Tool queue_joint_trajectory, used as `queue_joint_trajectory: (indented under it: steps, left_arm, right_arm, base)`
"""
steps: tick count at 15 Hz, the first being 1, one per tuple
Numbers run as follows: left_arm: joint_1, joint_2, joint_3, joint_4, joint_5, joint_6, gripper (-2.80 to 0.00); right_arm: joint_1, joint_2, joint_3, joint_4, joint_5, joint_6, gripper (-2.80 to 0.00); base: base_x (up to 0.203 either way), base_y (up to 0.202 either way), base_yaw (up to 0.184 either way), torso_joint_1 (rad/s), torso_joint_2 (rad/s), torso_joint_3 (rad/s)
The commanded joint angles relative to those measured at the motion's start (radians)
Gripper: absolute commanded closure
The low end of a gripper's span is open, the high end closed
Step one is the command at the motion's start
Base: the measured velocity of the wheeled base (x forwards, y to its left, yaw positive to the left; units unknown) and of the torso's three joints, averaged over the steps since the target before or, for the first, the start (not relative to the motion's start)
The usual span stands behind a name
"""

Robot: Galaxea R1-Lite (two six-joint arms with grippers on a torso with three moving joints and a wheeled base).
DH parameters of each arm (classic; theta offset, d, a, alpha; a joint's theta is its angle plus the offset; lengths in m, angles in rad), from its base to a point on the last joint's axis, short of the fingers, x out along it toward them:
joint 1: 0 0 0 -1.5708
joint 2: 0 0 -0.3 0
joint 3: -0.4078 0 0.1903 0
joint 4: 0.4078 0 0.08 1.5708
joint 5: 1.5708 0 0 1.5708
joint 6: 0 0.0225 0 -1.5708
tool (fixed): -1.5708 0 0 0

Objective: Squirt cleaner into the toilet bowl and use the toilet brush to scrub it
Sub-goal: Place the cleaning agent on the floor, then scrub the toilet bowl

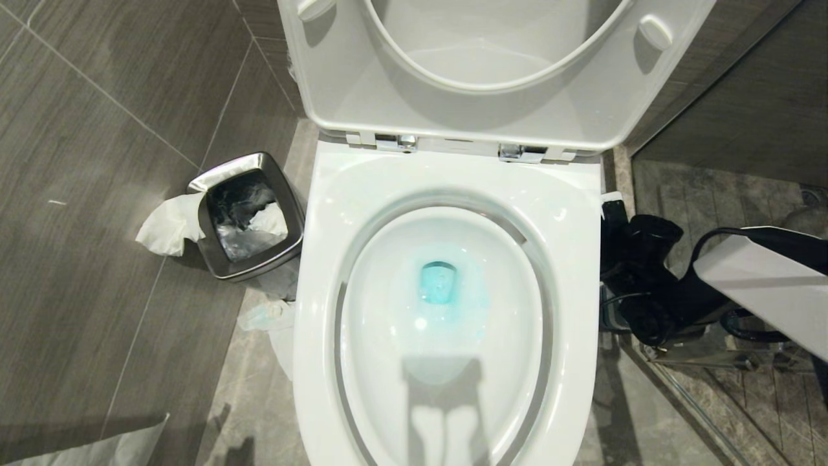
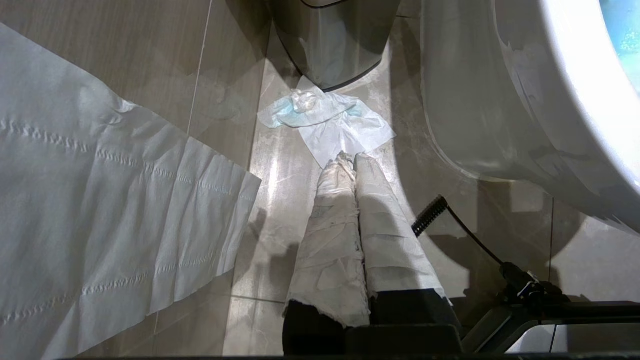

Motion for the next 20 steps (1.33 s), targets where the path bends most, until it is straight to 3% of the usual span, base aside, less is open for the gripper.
queue_joint_trajectory:
  steps: [1,2,3,11,15,20]
  left_arm:
    - [0.0,0.001,0.001,0.0,0.0,0.0,0.0]
    - [0.0,0.001,0.001,0.0,0.0,0.0,0.0]
    - [0.0,0.001,0.002,0.0,0.0,0.0,0.0]
    - [0.0,0.001,0.0,0.0,0.0,0.0,0.0]
    - [0.0,0.001,0.0,0.0,0.0,0.0,0.0]
    - [0.0,0.001,0.002,0.001,0.0,0.0,0.0]
  right_arm:
    - [0.004,-0.15,0.148,-0.015,0.0,0.0,-2.8]
    - [0.004,-0.201,0.199,-0.017,0.0,0.0,-0.15]
    - [0.004,-0.252,0.244,-0.017,0.0,0.0,0.0]
    - [-0.001,-0.59,0.513,0.072,0.0,0.0,0.0]
    - [-0.059,-0.707,0.463,0.292,-0.001,0.003,0.0]
    - [-0.069,-0.828,0.372,0.539,-0.001,0.003,0.0]
  base:
    - [0.0,0.0,0.0,0.0,0.0,0.0]
    - [0.0,0.0,0.0,0.0,0.0,0.0]
    - [0.0,0.0,0.0,0.0,0.0,0.0]
    - [0.0,0.0,0.0,0.0,0.0,0.0]
    - [0.0,0.0,0.0,0.0,0.0,0.0]
    - [0.0,0.0,0.0,0.0,0.0,0.0]
